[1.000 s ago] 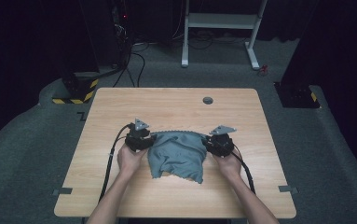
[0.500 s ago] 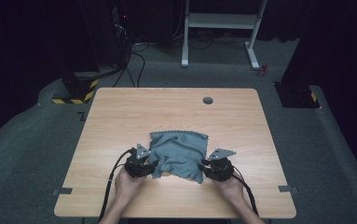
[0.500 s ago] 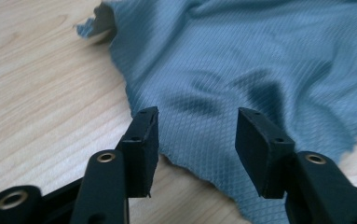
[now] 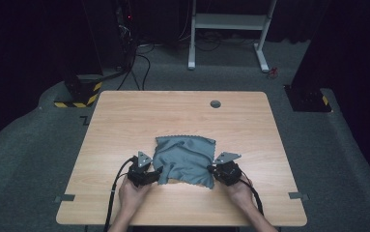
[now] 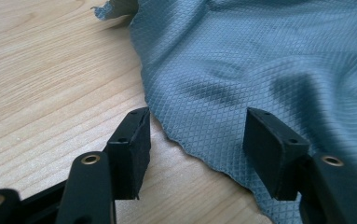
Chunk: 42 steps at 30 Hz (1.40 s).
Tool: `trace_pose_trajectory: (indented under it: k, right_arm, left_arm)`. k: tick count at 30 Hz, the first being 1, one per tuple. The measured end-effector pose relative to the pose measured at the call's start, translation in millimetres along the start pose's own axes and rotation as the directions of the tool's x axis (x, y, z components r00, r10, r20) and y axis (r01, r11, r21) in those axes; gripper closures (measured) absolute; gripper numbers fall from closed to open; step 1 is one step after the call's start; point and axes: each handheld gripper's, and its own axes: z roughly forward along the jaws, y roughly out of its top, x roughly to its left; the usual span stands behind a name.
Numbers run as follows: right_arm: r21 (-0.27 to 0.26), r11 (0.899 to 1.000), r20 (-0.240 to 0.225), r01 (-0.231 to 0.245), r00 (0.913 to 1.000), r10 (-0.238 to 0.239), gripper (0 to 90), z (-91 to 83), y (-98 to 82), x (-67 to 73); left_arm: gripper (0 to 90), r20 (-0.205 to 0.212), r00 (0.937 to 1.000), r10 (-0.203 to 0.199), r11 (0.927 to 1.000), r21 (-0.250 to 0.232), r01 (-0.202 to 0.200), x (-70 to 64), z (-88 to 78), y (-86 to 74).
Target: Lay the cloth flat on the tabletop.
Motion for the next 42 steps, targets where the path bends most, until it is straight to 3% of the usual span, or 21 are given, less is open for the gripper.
trace_pose_trajectory:
  k: [3,5,8,12,16,19,26,30,34,36,38,40,42]
  right_arm:
    - [-0.002,1.0,0.044,-0.013,0.9989,0.013,90.0,-5.1,0.6,-10.9]
    - [0.004,0.999,0.025,-0.044,0.9987,0.044,89.0,-4.6,-1.2,-16.3]
    - [0.004,0.999,0.034,-0.041,0.9986,0.041,74.2,-4.2,-4.8,-12.7]
    - [-0.027,0.998,0.02,-0.064,0.9977,0.065,69.1,-14.1,-11.7,-6.1]
    - [0.02,0.999,0.04,-0.047,0.9982,0.046,71.7,-13.1,-21.5,-0.5]
    - [0.024,0.999,0.032,-0.044,0.9986,0.043,86.6,-13.0,-24.1,-0.8]
    - [-0.023,1.0,0.011,0.01,0.9999,-0.01,88.7,-14.9,-2.5,14.9]
    - [-0.042,0.998,-0.016,0.057,0.9982,-0.057,88.6,-4.7,19.2,29.5]
    - [0.005,0.996,-0.045,0.095,0.9945,-0.094,87.0,17.6,27.0,42.1]
    - [0.034,0.995,-0.059,0.094,0.994,-0.092,81.3,29.0,25.4,45.6]
    - [0.016,0.996,-0.068,0.085,0.9942,-0.084,78.4,27.7,24.1,45.7]
    - [-0.042,0.998,-0.054,0.056,0.9968,-0.059,78.5,14.2,22.7,42.2]
    - [-0.104,0.995,-0.039,-0.004,0.9992,0.0,78.9,-6.0,20.4,31.9]
  left_arm:
    - [38.3,0.008,1.0,0.004,1.0,0.003,-0.004,-0.6,0.3,0.1]
    - [37.2,0.01,0.9999,0.005,1.0,0.001,-0.005,-1.8,0.3,-0.2]
    - [37.0,0.012,0.9999,0.005,1.0,0.001,-0.005,-1.8,0.2,-0.3]
    - [36.6,0.011,0.9999,0.006,1.0,0.002,-0.006,-1.9,0.0,-0.5]
    - [36.5,0.012,0.9999,0.002,1.0,0.002,-0.002,-2.2,-0.1,-0.7]
    - [36.3,0.011,0.9999,0.001,1.0,0.002,-0.001,-2.3,-0.2,-0.7]
    - [36.2,0.011,0.9999,0.001,1.0,0.002,-0.001,-2.3,-0.2,-0.7]
    - [36.2,0.011,0.9999,0.001,1.0,0.002,-0.001,-2.3,-0.2,-0.7]
    - [36.2,0.011,0.9999,0.001,1.0,0.002,-0.001,-2.3,-0.2,-0.8]
    - [36.2,0.011,0.9999,0.003,1.0,0.002,-0.003,-2.2,-0.2,-0.7]
    - [36.1,0.011,0.9999,0.003,1.0,0.002,-0.003,-2.2,-0.2,-0.7]
    - [36.2,0.011,0.9999,0.001,1.0,0.002,-0.001,-2.3,-0.2,-0.8]
    - [36.2,0.011,0.9999,0.0,1.0,0.002,0.0,-2.4,-0.2,-0.8]
